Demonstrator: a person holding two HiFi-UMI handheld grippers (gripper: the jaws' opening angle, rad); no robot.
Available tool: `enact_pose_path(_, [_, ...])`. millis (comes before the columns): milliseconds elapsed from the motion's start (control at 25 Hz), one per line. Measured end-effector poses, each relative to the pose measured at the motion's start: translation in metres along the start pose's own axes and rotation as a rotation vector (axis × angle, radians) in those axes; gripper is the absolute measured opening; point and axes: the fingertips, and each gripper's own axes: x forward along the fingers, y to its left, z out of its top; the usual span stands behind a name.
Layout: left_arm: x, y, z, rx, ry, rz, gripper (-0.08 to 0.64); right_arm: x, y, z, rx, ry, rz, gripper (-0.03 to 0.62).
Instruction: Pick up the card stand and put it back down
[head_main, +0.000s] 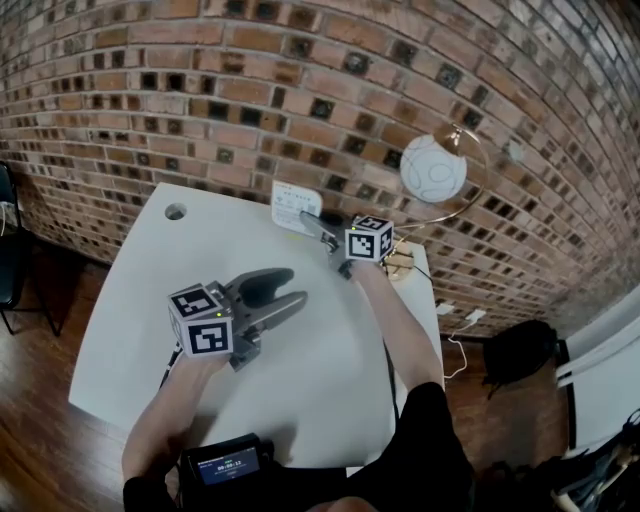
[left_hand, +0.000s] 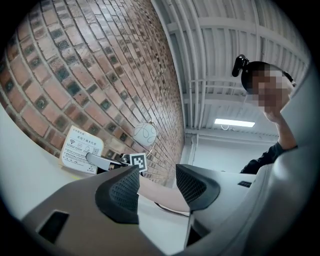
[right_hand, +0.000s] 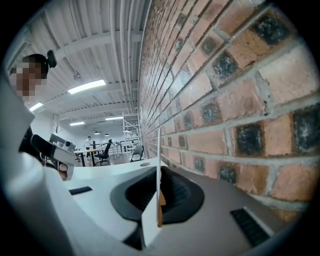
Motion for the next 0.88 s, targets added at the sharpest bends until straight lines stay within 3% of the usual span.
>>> enact_pose_path(200, [0.007,0.001,-0.003,-0.039,-0.037,-0.026,0.224,0.01,-0.001,-0.005,-0.001,0.02,0.012,0.029])
enact_pose_path(720, [0.017,-0.006,-0.018,-0.032,-0.005,-0.045,0.224,0.02,-0.011,-0.014,-0.001,0.084,0.043,0.031])
enact_pose_path(880, [0.017,-0.005,-0.016,-0.035,-0.01,-0.044,0.224,0.02,-0.018,-0.018,-0.01,0.123,0.007,0.044])
